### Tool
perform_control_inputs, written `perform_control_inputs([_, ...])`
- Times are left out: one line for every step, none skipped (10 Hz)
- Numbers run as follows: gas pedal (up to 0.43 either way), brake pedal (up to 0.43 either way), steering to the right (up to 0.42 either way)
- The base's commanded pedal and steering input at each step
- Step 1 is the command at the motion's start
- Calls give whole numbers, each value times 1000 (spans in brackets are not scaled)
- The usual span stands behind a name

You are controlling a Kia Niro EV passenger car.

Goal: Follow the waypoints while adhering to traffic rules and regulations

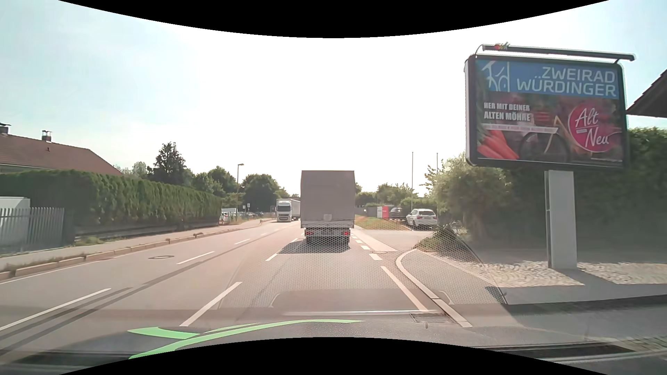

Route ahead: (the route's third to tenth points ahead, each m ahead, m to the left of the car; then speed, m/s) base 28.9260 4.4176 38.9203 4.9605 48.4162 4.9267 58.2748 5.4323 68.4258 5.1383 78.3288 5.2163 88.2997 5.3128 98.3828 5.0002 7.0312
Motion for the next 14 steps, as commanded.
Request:
perform_control_inputs([0, 0, 2])
perform_control_inputs([0, 0, 1])
perform_control_inputs([0, 0, 2])
perform_control_inputs([0, 0, 0])
perform_control_inputs([0, 0, 0])
perform_control_inputs([0, 0, 0])
perform_control_inputs([0, 0, 0])
perform_control_inputs([0, 0, -1])
perform_control_inputs([0, 0, -1])
perform_control_inputs([0, 0, 0])
perform_control_inputs([0, 0, 0])
perform_control_inputs([0, 0, -1])
perform_control_inputs([0, 0, -1])
perform_control_inputs([0, 0, -1])
